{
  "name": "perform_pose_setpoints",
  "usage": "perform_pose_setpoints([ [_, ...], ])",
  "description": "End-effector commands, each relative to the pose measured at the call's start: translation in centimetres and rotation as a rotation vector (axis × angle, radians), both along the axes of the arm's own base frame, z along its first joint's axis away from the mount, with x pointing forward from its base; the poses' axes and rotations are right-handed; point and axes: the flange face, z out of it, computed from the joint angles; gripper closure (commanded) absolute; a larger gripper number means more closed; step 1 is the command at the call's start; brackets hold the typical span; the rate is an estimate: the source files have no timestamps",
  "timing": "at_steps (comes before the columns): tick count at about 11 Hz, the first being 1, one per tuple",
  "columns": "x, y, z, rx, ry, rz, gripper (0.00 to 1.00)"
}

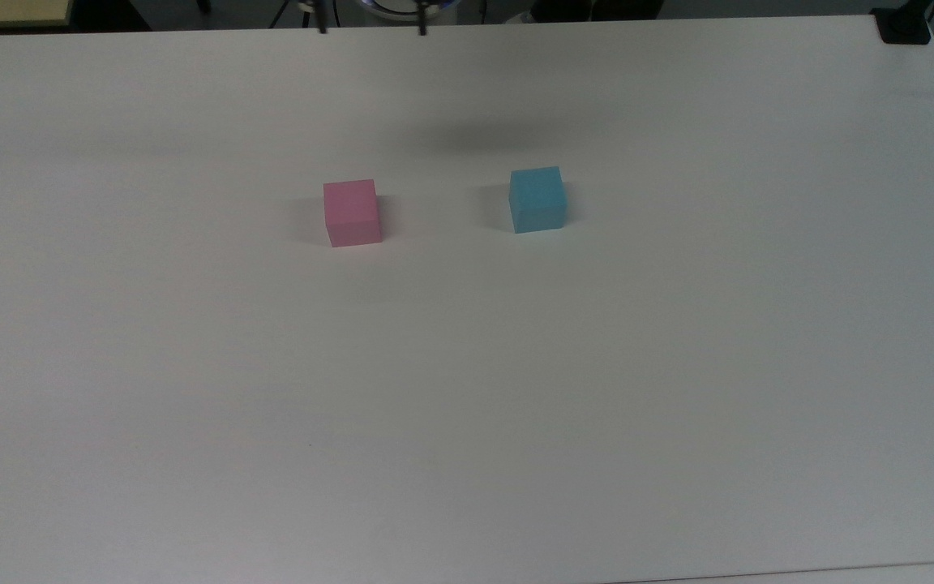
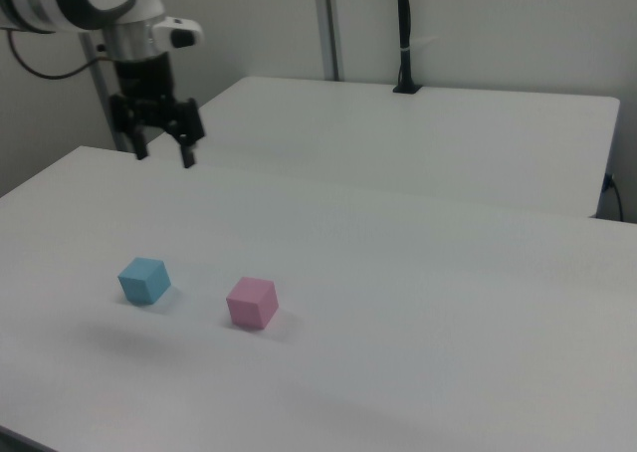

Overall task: Put blue cube on pink cube
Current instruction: 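Move the open gripper over the blue cube and lower onto it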

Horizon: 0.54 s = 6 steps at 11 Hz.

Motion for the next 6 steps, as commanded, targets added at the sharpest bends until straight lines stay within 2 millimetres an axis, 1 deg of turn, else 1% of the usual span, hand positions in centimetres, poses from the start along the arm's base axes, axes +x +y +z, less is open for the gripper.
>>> perform_pose_setpoints([
  [1,-0.5,8.3,-1.7,0.039,0.054,0.023,0.00],
  [2,0.3,11.3,-3.9,0.035,0.049,0.039,0.00],
  [3,0.9,13.3,-6.6,0.031,0.047,0.046,0.00],
  [4,1.7,15.1,-10.3,0.028,0.044,0.053,0.00],
  [5,1.9,15.7,-13.0,0.022,0.056,0.060,0.00],
  [6,1.9,16.8,-16.3,0.008,0.064,0.081,0.00],
])
